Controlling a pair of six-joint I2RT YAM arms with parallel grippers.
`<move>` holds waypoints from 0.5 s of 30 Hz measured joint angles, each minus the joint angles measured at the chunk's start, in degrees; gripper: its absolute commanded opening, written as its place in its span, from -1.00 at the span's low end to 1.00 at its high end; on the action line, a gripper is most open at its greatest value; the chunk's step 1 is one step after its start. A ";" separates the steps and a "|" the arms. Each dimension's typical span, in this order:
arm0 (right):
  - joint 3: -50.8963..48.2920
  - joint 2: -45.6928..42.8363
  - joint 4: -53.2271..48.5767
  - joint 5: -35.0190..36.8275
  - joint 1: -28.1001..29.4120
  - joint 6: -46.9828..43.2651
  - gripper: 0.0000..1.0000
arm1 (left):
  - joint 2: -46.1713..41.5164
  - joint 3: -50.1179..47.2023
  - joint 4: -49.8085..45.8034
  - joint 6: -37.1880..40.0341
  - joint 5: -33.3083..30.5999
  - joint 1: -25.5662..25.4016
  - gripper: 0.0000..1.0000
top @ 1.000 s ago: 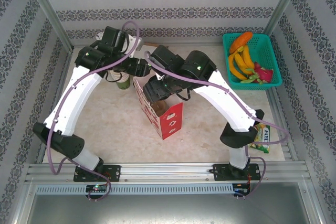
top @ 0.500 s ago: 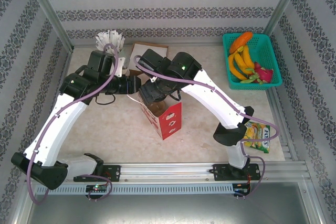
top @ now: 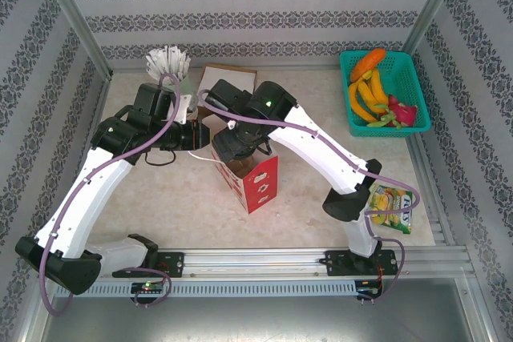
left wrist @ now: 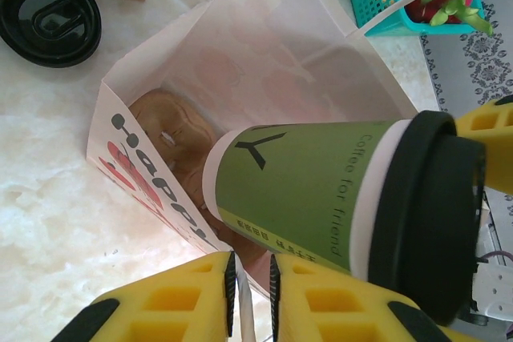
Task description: Pack the takeout coffee
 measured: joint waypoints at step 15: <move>-0.52 2.69 0.00 2.10 -1.84 -1.03 0.11 | -1.62 -1.73 1.46 1.09 4.09 0.00 -0.54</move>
